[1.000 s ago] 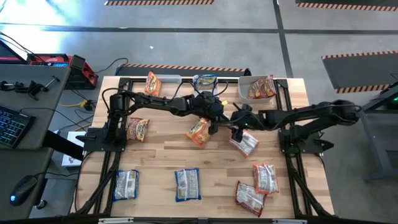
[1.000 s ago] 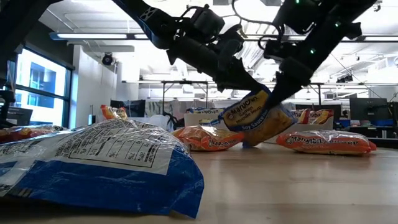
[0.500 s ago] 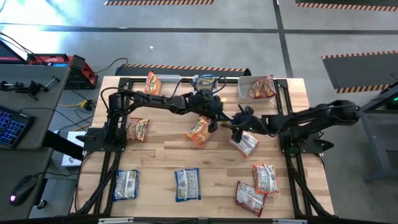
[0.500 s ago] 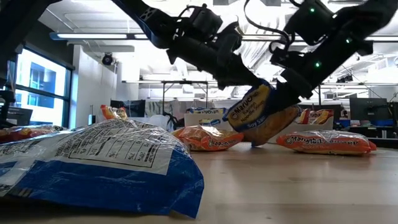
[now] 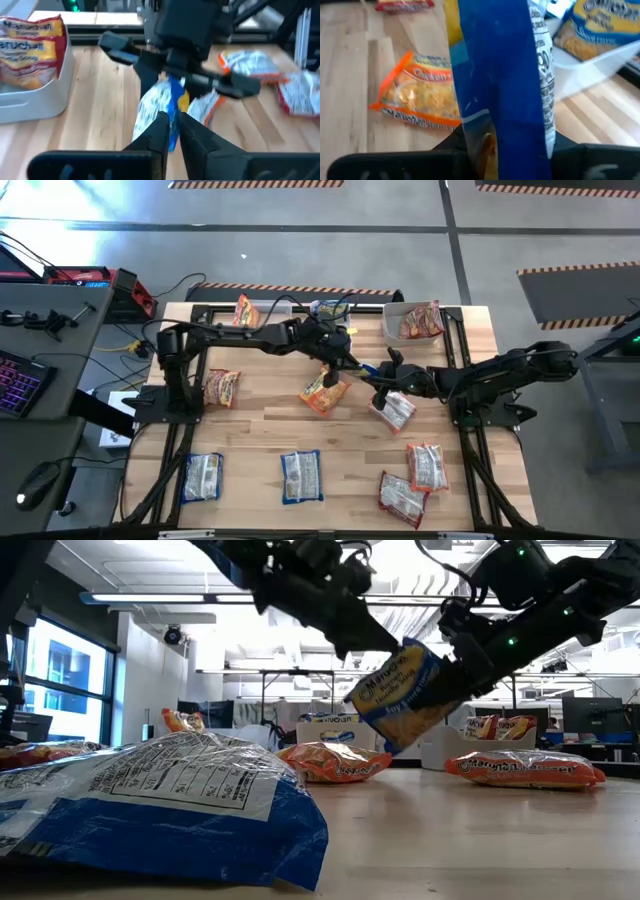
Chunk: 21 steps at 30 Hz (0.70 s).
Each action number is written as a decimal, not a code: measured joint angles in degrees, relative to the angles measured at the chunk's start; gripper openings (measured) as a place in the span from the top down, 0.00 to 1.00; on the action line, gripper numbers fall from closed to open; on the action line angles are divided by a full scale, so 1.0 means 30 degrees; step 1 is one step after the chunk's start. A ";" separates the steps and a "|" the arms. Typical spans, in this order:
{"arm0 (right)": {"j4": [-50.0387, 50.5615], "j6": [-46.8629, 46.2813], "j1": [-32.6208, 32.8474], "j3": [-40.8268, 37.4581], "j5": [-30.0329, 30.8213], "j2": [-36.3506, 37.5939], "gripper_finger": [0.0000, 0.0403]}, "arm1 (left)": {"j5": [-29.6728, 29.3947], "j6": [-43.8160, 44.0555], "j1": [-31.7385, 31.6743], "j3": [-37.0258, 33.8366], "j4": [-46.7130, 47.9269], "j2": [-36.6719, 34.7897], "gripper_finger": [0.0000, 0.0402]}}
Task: Sort Maruchan noodles
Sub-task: Put the top blue noodle pack into the white bin
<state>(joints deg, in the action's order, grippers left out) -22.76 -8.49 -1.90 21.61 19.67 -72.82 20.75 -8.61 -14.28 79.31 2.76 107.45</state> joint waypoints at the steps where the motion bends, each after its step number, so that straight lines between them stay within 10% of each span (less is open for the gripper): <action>1: -0.0269 0.0240 -0.0061 0.0000 -0.0121 0.0000 0.82 | -0.0252 -0.0401 0.0000 0.0006 0.0629 -0.0307 0.89; 21: -0.5347 0.2493 -0.1749 0.0000 -0.4606 0.0007 0.81 | -0.2373 -0.2624 0.0273 -0.0003 0.5611 -0.3224 0.43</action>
<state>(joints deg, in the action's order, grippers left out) -38.80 -1.02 -7.14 21.61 5.86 -72.80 13.63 -16.49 -13.46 79.30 19.59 97.78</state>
